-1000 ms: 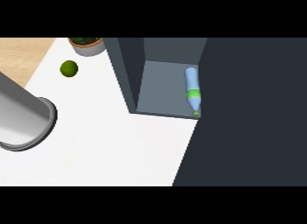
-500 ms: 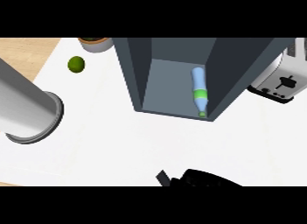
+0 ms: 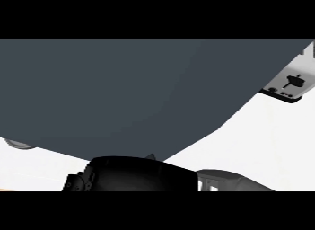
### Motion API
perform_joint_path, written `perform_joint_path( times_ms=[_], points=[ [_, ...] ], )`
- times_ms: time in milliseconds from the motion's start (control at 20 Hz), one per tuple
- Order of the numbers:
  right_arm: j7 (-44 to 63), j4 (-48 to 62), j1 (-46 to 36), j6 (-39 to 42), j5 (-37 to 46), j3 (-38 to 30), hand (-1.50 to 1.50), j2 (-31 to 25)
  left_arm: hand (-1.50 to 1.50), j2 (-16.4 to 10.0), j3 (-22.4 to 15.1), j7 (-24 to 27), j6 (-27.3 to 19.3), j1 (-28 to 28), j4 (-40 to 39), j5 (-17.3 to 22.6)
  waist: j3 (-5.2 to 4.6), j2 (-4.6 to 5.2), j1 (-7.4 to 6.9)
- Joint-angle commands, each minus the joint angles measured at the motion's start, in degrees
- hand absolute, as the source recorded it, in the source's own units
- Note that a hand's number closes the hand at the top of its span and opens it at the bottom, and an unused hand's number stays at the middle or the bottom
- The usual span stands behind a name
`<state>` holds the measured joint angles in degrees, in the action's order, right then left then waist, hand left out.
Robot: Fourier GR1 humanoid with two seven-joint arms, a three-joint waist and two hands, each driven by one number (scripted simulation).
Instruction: Pick up the bottled water, place it into the cabinet and close the cabinet
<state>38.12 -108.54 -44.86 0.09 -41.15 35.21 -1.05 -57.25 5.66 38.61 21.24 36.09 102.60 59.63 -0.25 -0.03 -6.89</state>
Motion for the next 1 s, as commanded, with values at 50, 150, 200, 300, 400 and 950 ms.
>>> perform_joint_path(
  times_ms=[50, 150, 200, 300, 400, 950],
  points=[
    [1.27, 10.68, -12.31, -3.33, -9.01, -3.48, 1.50, 1.01, -1.50, 0.81, 4.87, 0.82, 4.26, 5.13, -2.79, 1.35, 0.17, -0.08, 2.77],
    [-1.24, 14.73, -8.22, 0.16, -10.32, -4.95, 1.50, 1.02, -1.50, 2.84, 5.39, 1.83, 5.72, 6.45, -3.82, -0.03, 0.20, 0.12, 3.89],
    [-0.51, 15.60, -8.78, -0.63, -11.22, -5.81, 1.50, 1.03, -1.50, 2.66, 7.52, 2.47, 6.75, 7.56, -2.53, -0.27, 0.24, -0.01, 3.88],
    [-2.40, 16.58, -7.66, -0.62, -12.08, -4.45, 1.50, 1.05, -1.50, 4.51, 7.46, 1.82, 7.08, 8.90, -0.60, -1.39, 0.27, -0.06, 4.56],
    [-2.93, 24.56, -8.51, 4.16, -13.36, -9.41, 1.50, 1.05, -1.50, 5.01, 8.67, 1.09, 6.49, 10.24, 0.80, -0.82, 0.29, 0.23, 3.89],
    [-7.05, 35.62, -8.11, 11.63, -10.10, -18.45, 1.50, -1.62, -1.50, 12.07, 11.80, -3.17, 8.44, 11.05, 2.70, -4.26, 0.27, 0.08, 5.53]
  ],
)
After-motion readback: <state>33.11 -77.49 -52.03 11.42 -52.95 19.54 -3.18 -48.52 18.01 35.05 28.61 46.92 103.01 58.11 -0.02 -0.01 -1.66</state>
